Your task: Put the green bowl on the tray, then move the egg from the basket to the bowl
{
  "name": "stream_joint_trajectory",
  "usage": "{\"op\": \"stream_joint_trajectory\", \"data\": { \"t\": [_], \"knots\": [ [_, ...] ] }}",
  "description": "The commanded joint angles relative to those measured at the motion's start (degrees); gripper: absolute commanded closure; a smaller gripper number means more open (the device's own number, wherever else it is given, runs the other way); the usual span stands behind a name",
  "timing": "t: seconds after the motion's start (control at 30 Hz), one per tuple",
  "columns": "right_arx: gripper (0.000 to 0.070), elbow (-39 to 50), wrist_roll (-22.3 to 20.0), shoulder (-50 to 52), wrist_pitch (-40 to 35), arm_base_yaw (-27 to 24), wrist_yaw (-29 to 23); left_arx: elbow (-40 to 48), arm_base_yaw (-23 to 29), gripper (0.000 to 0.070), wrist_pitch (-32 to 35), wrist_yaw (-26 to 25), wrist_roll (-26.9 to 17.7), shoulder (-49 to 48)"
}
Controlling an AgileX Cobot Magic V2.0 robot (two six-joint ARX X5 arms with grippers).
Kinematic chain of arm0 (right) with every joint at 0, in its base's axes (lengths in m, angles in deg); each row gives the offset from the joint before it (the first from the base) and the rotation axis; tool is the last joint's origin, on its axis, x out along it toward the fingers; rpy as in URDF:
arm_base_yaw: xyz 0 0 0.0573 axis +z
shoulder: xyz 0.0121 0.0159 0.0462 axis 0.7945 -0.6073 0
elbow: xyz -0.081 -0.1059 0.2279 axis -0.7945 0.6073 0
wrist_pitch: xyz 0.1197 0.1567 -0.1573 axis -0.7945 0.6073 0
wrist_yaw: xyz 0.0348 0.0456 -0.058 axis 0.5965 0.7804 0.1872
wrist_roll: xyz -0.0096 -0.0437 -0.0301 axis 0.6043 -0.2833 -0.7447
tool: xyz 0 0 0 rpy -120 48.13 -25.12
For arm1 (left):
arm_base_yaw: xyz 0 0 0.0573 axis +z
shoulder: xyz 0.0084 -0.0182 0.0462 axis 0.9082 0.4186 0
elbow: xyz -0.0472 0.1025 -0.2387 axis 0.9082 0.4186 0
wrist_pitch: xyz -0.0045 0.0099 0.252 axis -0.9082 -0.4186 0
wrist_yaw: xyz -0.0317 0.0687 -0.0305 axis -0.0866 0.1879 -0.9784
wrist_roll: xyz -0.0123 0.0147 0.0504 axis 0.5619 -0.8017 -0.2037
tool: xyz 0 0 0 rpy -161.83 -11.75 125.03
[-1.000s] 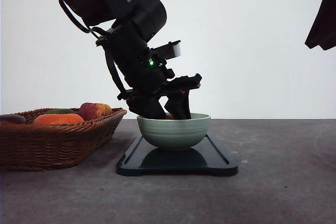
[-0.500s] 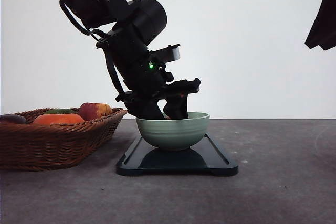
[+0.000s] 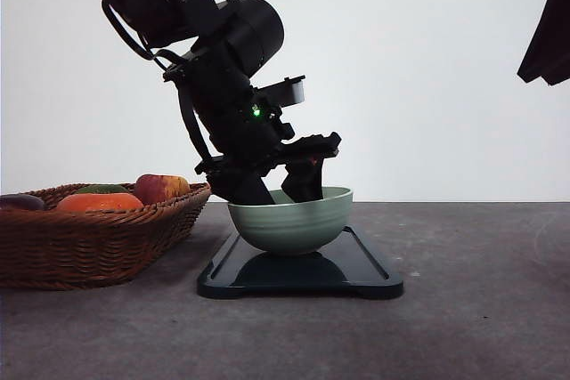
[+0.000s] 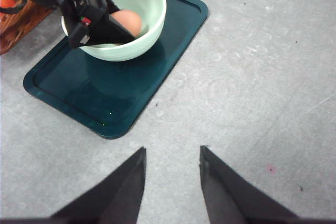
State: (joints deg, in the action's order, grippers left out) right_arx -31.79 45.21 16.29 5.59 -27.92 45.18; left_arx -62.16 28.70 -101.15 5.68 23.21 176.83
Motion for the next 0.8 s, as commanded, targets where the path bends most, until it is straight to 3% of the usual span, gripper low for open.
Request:
{"op": "stream_joint_trajectory", "data": {
  "t": [0.0, 0.07, 0.33, 0.77],
  "knots": [
    [0.0502, -0.31, 0.63, -0.35, -0.23, 0.24, 0.02, -3.01, -0.55, 0.0265, -2.38, 0.13, 0.99, 1.25],
    [0.0502, -0.31, 0.63, -0.35, -0.21, 0.24, 0.02, -5.63, -0.53, 0.0223, -6.55, 0.17, 0.90, 1.25],
    [0.0502, -0.31, 0.63, -0.35, -0.21, 0.24, 0.00, -15.98, 0.33, 0.0223, -20.46, -0.01, 1.10, 0.44],
    [0.0502, -0.31, 0.63, -0.35, -0.21, 0.24, 0.00, -14.52, 0.68, 0.0227, -24.52, -0.57, 0.31, -10.47]
  ]
}}
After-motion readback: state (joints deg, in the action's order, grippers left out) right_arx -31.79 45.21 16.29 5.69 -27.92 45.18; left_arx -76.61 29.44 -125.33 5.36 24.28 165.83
